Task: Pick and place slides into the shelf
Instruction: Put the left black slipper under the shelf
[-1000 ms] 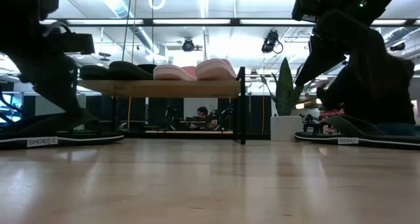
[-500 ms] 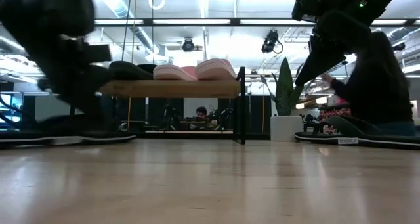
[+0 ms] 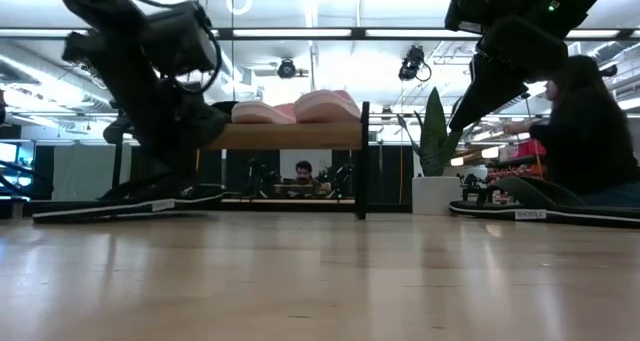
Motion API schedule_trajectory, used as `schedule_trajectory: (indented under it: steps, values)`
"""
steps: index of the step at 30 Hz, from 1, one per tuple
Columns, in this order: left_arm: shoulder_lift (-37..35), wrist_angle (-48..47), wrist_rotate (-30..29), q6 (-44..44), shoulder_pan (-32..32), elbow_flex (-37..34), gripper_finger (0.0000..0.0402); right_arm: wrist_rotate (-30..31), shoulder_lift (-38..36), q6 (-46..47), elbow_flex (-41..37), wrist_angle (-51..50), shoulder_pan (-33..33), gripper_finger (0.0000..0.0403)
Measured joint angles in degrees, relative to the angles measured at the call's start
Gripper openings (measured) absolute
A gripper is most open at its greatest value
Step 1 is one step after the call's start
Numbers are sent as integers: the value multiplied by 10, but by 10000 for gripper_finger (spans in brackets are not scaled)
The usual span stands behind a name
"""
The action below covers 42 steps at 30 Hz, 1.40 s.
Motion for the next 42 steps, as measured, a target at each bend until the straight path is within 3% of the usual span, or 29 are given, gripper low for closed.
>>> schedule_trajectory:
  steps: [5,14,18,21,27,36,42]
  values:
    - [0,-1,22,44,29,0,35,0,0,-1,0,0,0,91]
    - [0,-1,66,16,15,0,136,0,0,-4,0,0,0,91]
    - [0,-1,146,-8,4,0,157,0,0,-4,0,0,0,91]
    - [0,-1,177,2,-10,0,150,0,0,-4,0,0,0,91]
    - [-14,-6,179,15,-26,0,99,0,0,1,0,0,0,91]
    - [-27,-6,122,97,-1,28,14,0,0,2,0,2,0,91]
    - [-27,-6,128,112,37,45,13,0,0,3,0,2,0,91]
